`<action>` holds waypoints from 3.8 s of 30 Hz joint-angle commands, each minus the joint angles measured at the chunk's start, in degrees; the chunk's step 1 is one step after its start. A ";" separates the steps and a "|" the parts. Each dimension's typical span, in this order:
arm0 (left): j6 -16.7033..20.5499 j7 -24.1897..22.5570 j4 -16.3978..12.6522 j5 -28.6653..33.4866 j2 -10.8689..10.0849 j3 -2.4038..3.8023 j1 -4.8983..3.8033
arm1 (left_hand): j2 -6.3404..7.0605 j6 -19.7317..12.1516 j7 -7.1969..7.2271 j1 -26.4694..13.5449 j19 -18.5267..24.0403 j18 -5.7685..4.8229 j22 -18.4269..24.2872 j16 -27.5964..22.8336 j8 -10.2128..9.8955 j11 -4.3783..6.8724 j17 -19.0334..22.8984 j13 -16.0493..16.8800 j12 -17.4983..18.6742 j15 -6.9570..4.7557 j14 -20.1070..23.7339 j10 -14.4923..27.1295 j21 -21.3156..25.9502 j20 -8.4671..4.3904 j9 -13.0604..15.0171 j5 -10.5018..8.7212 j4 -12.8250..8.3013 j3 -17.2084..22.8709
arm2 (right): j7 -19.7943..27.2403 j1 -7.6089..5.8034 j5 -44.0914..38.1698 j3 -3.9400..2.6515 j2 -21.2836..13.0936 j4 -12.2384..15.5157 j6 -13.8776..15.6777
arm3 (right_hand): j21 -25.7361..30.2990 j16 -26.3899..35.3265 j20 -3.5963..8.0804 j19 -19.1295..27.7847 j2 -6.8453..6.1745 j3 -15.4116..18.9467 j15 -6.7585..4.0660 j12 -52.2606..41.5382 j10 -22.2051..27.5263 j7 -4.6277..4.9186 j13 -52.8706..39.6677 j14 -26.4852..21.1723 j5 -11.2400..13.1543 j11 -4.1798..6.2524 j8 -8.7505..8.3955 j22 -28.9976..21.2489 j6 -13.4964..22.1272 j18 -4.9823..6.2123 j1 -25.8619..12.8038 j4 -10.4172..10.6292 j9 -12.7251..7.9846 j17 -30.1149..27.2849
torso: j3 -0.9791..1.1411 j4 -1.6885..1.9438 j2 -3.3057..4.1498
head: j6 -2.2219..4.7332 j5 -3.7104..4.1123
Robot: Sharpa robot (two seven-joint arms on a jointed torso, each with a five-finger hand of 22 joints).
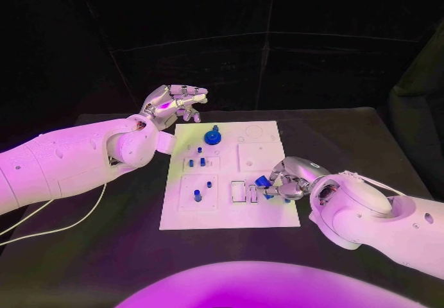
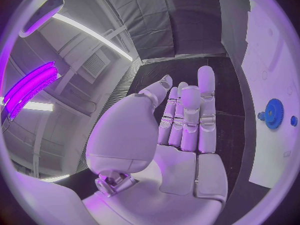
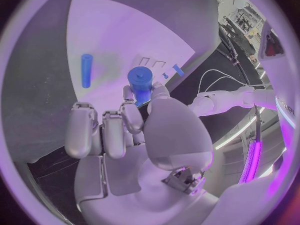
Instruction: Assemble the parts on the task board
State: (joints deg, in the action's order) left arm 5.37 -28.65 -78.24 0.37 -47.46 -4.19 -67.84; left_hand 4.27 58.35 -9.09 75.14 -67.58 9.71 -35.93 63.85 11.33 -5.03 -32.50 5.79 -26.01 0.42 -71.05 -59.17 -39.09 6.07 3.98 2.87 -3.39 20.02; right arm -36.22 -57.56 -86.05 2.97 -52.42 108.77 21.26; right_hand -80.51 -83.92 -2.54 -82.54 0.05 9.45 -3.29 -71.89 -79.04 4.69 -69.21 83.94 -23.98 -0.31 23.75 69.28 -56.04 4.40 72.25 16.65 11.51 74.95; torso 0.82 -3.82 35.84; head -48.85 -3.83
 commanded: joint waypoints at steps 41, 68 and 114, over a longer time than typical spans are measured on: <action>-0.76 -0.09 -0.23 0.14 0.26 0.03 -0.12 | -0.23 -0.47 0.07 0.12 0.12 0.73 0.07 -0.35 0.37 0.00 0.10 0.09 -0.18 0.04 0.38 0.45 0.39 0.21 -0.03 0.03 0.04 -0.38 | -2.79 -0.89 2.25 -0.13 12.04 -8.99 -7.53 | -0.12 0.02 1.16 -0.19 3.04 7.83 -1.54 3.16 -0.49 -1.52 0.88 3.47 20.31 1.44 0.62 0.21 -3.77 -0.48 -9.74 0.04 3.52 1.28 | -0.03 0.02 0.04 | -0.22 -0.87; -0.87 -0.01 -0.17 0.14 -0.06 0.03 -0.11 | -0.41 -0.51 0.11 0.16 0.10 0.75 0.17 -0.31 0.49 0.01 0.24 0.09 -0.42 0.05 0.49 0.64 0.56 0.24 -0.02 0.03 0.11 -0.66 | -0.36 -1.04 1.16 -0.09 10.03 -6.71 -9.54 | 0.49 0.35 0.59 0.33 -2.96 -1.10 -1.04 8.28 1.84 -0.85 4.12 3.46 21.07 0.80 0.23 -0.33 -1.79 -0.34 -2.80 -2.51 5.80 1.75 | 0.06 -0.05 0.12 | -0.43 -0.70; -1.15 0.00 0.03 0.14 0.13 -0.25 -0.04 | -0.41 -0.51 0.11 0.16 0.10 0.75 0.17 -0.31 0.49 0.01 0.24 0.09 -0.42 0.05 0.49 0.64 0.56 0.24 -0.02 0.03 0.11 -0.66 | -0.31 -2.55 -1.39 -0.01 -3.72 -4.22 -8.21 | 0.41 0.45 -0.35 0.40 0.70 3.33 -0.13 11.99 3.21 0.37 6.96 3.58 11.67 -0.22 -3.74 0.09 -0.54 -0.34 3.80 -2.06 5.86 2.52 | 0.22 -0.25 0.16 | 0.47 1.25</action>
State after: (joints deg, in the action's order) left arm 5.01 -28.38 -78.16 0.37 -47.36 -4.45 -67.82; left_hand 4.27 58.14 -8.89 75.14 -67.58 9.71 -35.83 63.85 11.61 -5.02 -32.32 5.79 -26.22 0.43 -71.05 -58.75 -38.71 6.07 3.98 2.87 -3.33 19.63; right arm -34.35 -60.13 -85.18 2.95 -56.29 104.69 16.72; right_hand -80.05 -83.53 -2.77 -82.32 0.82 12.53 -3.47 -60.24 -75.64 4.90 -62.32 83.94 -12.50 -0.83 20.25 69.42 -56.22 4.43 76.70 14.65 17.33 74.93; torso 1.06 -4.18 35.99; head -48.32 -2.65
